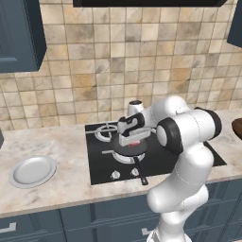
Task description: Place one of the steaks on the plate and the other in the bowl. Then place the bowl in the fridge.
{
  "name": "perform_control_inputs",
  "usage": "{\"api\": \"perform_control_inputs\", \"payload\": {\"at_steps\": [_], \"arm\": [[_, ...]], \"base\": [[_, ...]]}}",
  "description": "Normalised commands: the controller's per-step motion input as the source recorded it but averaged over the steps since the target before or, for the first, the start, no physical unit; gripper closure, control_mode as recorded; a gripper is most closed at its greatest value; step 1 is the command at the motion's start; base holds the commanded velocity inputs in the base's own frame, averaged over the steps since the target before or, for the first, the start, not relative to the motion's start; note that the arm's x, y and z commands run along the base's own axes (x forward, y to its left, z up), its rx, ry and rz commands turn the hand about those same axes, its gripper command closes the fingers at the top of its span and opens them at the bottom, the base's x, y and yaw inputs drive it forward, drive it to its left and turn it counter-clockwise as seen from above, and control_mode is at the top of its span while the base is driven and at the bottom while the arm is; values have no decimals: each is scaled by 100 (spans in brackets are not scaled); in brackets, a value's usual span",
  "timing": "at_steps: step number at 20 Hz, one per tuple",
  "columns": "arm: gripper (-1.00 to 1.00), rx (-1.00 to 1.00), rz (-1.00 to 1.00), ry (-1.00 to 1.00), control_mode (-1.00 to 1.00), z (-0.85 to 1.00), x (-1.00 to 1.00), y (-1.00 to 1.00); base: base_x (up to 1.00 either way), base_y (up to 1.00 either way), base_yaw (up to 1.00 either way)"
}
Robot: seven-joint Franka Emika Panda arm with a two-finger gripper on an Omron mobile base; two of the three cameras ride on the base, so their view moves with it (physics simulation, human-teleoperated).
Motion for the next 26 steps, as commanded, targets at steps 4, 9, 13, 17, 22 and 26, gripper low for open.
{"api": "perform_control_inputs", "payload": {"at_steps": [4, 9, 13, 17, 22, 26], "arm": [[100, 0, 0, 0, -100, -3, 5, 0], [100, 0, 0, 0, -100, -1, 3, 0], [100, 0, -1, -4, -100, 28, -39, 0], [100, 4, -3, -1, -100, 97, -90, -1], [100, 3, -13, 0, -100, 71, -100, -19], [100, 7, -17, 0, -100, 43, -100, -30]], "base": [[0, 0, 0], [0, 0, 0], [0, 0, 0], [0, 0, 0], [0, 0, 0], [0, 0, 0]]}}
